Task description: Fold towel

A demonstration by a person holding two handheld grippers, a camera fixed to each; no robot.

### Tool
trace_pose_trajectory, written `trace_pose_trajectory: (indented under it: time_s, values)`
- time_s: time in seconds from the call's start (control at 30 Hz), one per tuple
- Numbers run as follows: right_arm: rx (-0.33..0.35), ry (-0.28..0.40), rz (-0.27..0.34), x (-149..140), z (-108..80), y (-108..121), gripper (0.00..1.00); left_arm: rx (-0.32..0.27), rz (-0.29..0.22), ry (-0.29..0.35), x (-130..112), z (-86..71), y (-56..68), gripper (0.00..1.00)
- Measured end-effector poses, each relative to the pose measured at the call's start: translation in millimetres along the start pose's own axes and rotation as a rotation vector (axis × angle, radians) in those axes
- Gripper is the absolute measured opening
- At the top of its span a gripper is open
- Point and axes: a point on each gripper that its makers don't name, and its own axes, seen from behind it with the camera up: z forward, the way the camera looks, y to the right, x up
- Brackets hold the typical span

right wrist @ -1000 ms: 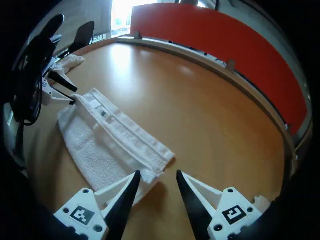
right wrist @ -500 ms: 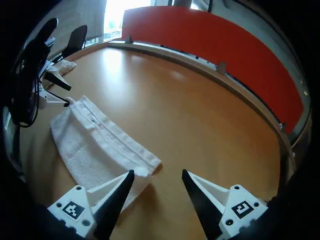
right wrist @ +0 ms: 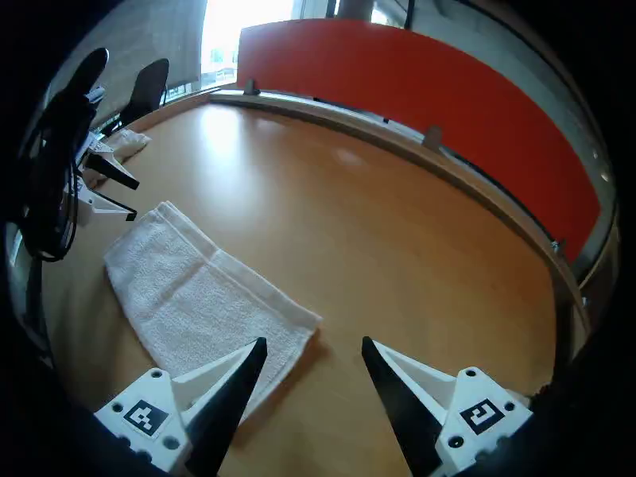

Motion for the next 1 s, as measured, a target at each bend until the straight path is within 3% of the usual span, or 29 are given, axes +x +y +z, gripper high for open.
trace_pose_trajectory:
  time_s: [0.53,1.0]
  values:
    - [0.012,0.002,0.023,-22,-31.5,-24,0.92,0.002,-0.044,0.001,-27,-28.3,5.6,0.93]
    - [0.007,0.001,0.067,-48,-58.1,-41,0.92,0.003,-0.108,0.005,-54,-50.4,20.5,0.93]
